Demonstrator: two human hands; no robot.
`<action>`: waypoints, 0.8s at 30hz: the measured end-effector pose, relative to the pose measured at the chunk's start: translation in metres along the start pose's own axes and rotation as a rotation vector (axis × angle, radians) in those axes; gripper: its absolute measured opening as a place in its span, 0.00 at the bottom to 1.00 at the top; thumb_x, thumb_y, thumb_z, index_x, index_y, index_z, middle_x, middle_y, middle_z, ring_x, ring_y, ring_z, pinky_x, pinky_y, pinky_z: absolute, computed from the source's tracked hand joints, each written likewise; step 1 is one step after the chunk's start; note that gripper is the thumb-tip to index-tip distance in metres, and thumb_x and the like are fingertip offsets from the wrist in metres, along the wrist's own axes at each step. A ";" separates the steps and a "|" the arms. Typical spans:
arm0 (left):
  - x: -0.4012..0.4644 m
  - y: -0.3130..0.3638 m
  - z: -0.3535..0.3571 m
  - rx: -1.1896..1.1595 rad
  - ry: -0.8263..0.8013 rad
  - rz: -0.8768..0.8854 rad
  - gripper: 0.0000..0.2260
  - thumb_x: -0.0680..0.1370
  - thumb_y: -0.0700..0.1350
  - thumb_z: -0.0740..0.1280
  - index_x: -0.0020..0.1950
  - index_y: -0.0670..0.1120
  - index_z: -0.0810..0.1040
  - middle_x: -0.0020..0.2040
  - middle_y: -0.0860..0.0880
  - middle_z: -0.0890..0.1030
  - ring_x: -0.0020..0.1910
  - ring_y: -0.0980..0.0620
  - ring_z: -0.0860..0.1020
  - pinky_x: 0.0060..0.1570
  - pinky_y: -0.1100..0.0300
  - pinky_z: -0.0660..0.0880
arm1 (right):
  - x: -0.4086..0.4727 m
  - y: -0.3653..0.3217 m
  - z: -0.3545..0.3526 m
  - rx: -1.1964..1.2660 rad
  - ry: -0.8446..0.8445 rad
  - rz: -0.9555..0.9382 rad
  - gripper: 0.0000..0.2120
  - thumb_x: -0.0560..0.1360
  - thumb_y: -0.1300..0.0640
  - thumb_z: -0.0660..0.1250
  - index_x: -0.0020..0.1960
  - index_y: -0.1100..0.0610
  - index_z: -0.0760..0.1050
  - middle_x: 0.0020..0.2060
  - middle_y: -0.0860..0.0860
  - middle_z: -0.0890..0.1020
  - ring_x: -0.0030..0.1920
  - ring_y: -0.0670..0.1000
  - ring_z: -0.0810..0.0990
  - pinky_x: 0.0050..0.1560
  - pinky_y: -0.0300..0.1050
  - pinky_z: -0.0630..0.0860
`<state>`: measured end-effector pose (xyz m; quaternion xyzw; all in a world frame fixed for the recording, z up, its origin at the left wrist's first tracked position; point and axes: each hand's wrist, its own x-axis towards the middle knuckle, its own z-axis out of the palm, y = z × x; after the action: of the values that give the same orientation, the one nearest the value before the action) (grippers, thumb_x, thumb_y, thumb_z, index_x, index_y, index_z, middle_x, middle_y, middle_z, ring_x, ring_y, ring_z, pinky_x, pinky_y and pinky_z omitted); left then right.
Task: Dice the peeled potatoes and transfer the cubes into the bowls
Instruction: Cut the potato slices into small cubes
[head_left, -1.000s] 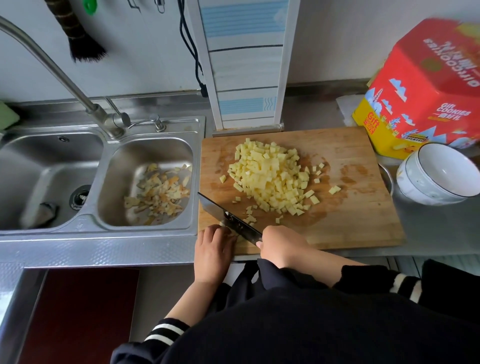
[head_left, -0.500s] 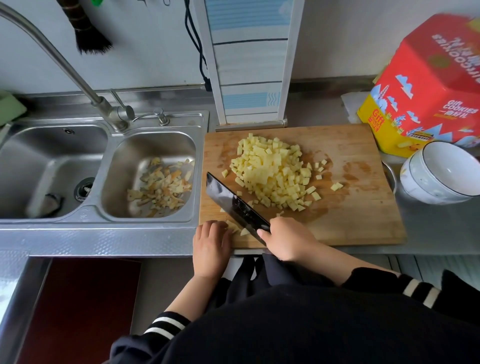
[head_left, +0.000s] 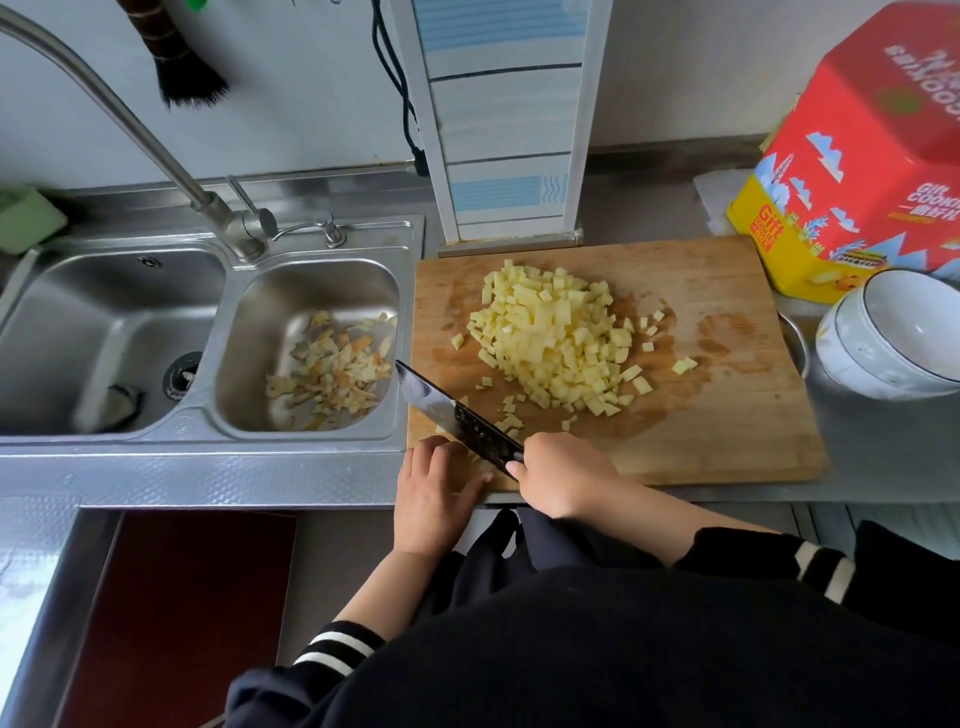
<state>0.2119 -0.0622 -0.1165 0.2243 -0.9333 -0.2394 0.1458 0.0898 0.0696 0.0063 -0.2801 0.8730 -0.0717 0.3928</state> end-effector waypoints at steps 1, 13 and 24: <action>0.000 0.000 0.001 0.014 -0.009 0.009 0.23 0.74 0.61 0.65 0.54 0.42 0.78 0.52 0.45 0.77 0.50 0.47 0.72 0.49 0.54 0.72 | 0.002 -0.001 0.001 0.003 -0.007 0.004 0.15 0.83 0.50 0.56 0.57 0.58 0.76 0.52 0.53 0.82 0.52 0.57 0.80 0.45 0.46 0.73; 0.001 0.001 0.004 0.147 0.023 0.055 0.15 0.77 0.56 0.62 0.45 0.48 0.82 0.41 0.51 0.79 0.44 0.49 0.72 0.40 0.55 0.66 | 0.004 0.003 -0.001 -0.008 -0.014 0.010 0.17 0.83 0.50 0.56 0.38 0.56 0.69 0.34 0.51 0.75 0.40 0.56 0.76 0.39 0.46 0.69; 0.029 0.024 0.003 -0.034 -0.033 -0.118 0.04 0.75 0.45 0.73 0.47 0.45 0.81 0.43 0.48 0.83 0.43 0.43 0.78 0.43 0.51 0.75 | -0.005 0.035 -0.016 0.057 0.130 0.085 0.13 0.82 0.47 0.55 0.47 0.55 0.70 0.37 0.49 0.76 0.39 0.52 0.76 0.39 0.46 0.71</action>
<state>0.1776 -0.0563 -0.1024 0.2726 -0.9166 -0.2670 0.1198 0.0659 0.0999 0.0089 -0.2260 0.9054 -0.0977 0.3460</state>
